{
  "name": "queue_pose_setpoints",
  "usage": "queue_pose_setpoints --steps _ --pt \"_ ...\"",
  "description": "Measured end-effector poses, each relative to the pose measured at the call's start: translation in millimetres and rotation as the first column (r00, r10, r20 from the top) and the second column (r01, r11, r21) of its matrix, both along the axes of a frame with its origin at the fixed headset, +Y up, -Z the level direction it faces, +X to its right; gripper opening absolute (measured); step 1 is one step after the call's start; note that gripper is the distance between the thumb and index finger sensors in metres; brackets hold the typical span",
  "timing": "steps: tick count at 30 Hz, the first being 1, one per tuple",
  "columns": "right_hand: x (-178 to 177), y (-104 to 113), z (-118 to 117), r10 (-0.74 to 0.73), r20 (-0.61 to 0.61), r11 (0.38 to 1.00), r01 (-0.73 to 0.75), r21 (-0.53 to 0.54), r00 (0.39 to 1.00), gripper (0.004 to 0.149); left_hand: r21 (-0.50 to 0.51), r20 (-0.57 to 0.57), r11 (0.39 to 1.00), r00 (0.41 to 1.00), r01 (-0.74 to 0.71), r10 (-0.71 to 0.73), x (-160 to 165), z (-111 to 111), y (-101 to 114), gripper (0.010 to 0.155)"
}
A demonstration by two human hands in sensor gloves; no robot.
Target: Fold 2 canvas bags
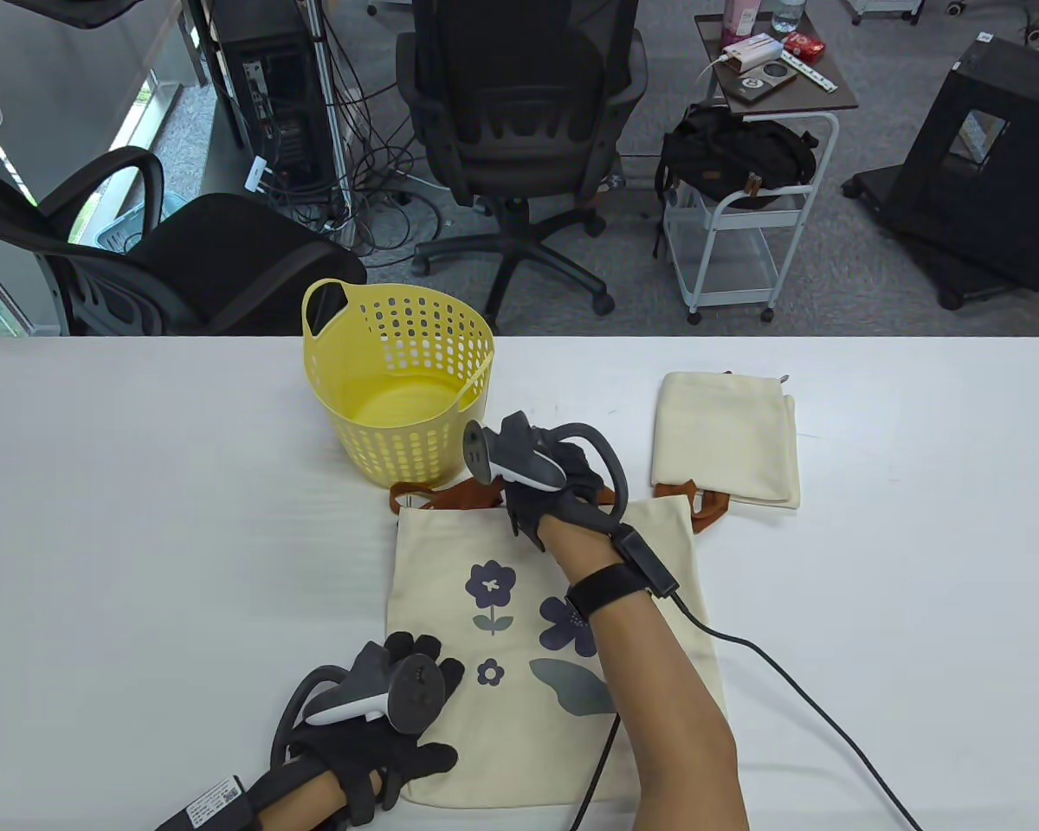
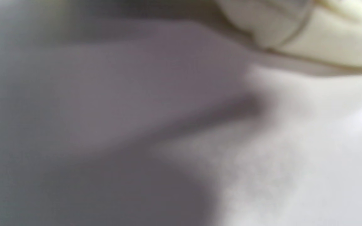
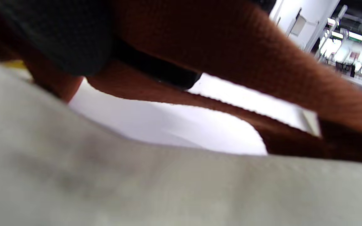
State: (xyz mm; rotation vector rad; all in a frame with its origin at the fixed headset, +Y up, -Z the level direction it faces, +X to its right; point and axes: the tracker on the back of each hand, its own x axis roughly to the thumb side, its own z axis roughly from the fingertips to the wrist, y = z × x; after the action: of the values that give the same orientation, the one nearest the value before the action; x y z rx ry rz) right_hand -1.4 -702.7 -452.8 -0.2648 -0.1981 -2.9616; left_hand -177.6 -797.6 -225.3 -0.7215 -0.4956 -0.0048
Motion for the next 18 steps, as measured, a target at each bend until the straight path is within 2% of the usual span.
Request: queue_pose_setpoints --steps 2,5,8,12,18 --pt "14.9 5.9 -11.1 -0.094 0.073 0.995 0.092 0.034 0.993 0.039 -0.003 -0.002 1.0 1.0 -0.004 0.004 -0.4 -0.1 -0.6 0.09" --pt "47.5 16.7 -26.4 -0.278 0.201 0.961 0.268 0.075 0.939 0.039 -0.005 -0.005 1.0 1.0 -0.009 0.009 -0.8 -0.5 -1.1 0.091" --pt "71.9 10.9 -44.6 -0.434 0.307 0.901 0.41 0.143 0.847 0.04 -0.007 -0.008 1.0 1.0 -0.011 0.011 -1.0 -0.8 -1.4 0.091" --pt "102.2 2.6 -60.3 -0.618 0.395 0.783 0.58 0.227 0.679 0.04 -0.007 -0.01 1.0 1.0 -0.013 0.013 -1.2 -1.0 -1.8 0.091" --pt "125.0 -10.8 -65.6 -0.699 0.477 0.706 0.618 0.345 0.532 0.04 -0.008 -0.01 1.0 1.0 -0.013 0.013 -1.3 -1.0 -2.4 0.091"
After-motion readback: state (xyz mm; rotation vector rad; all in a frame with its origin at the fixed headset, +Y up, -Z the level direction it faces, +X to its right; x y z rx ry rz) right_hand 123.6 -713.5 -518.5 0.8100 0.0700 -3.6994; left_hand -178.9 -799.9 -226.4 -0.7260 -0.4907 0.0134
